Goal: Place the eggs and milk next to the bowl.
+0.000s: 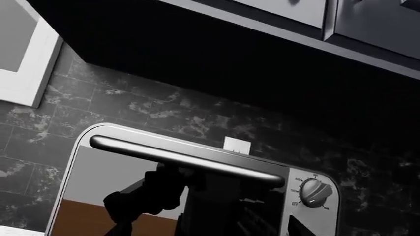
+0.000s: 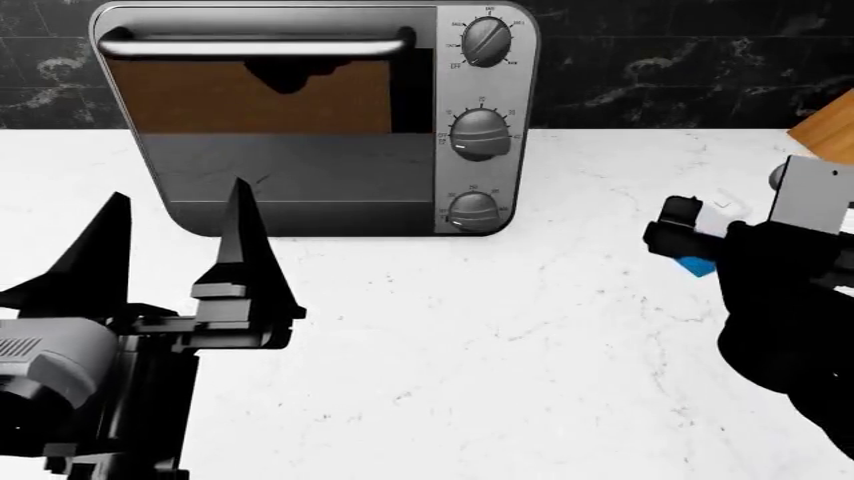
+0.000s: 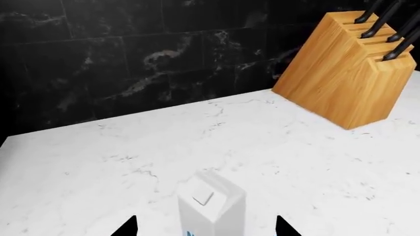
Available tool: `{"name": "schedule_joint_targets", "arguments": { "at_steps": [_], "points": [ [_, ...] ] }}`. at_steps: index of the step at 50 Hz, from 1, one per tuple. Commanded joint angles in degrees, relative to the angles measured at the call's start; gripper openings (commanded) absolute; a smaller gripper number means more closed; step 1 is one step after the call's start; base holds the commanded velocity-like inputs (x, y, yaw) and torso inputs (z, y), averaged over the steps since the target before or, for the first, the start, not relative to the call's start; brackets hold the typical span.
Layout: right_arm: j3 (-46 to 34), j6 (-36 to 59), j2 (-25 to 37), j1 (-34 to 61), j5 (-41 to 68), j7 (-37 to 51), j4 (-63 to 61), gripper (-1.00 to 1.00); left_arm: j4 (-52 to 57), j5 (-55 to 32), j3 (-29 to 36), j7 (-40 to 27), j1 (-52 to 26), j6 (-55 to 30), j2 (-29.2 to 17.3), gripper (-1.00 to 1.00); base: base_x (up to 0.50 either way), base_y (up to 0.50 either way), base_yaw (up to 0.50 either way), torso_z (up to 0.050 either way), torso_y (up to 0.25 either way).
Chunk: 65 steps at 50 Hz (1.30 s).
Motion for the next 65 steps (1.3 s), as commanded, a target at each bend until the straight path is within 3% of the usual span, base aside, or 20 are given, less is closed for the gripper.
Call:
{"name": "schedule_joint_targets", "arguments": {
  "at_steps": [1,65],
  "points": [
    [0.0,0.6,-3.3,-0.5,0.8,-2.4,6.1,1.00,-0.8,0.0,0.0,0.3,0.1,0.1,0.2,1.00,0.00,0.00,0.00,0.000,0.000],
    [0.6,4.3,-14.0,-2.9,4.8,-12.1,28.5,1.00,-2.5,-0.1,-0.1,0.8,0.1,-0.1,0.7,1.00,0.00,0.00,0.00,0.000,0.000]
  ]
}}
